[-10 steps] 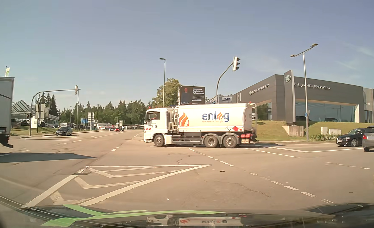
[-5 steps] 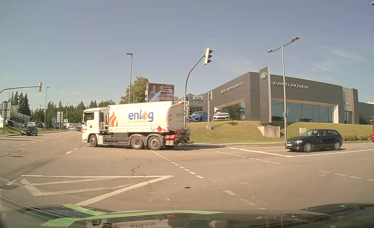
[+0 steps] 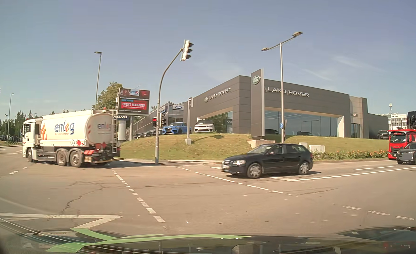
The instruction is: Follow the waypoints while adhering to traffic rules and regulations
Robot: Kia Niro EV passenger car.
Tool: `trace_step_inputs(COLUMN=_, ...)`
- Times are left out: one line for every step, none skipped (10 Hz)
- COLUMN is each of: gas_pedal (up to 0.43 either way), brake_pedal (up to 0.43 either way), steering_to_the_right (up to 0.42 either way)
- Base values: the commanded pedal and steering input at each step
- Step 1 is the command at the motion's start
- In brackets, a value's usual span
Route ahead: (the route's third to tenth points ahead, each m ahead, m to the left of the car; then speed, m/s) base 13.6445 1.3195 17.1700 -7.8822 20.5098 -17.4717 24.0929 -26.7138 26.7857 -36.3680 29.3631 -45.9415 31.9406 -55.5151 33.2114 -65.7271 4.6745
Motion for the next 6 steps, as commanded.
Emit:
trace_step_inputs(gas_pedal=0.067, brake_pedal=0.0, steering_to_the_right=0.291)
trace_step_inputs(gas_pedal=0.059, brake_pedal=0.0, steering_to_the_right=0.297)
trace_step_inputs(gas_pedal=0.059, brake_pedal=0.0, steering_to_the_right=0.31)
trace_step_inputs(gas_pedal=0.059, brake_pedal=0.0, steering_to_the_right=0.323)
trace_step_inputs(gas_pedal=0.059, brake_pedal=0.0, steering_to_the_right=0.333)
trace_step_inputs(gas_pedal=0.059, brake_pedal=0.0, steering_to_the_right=0.34)
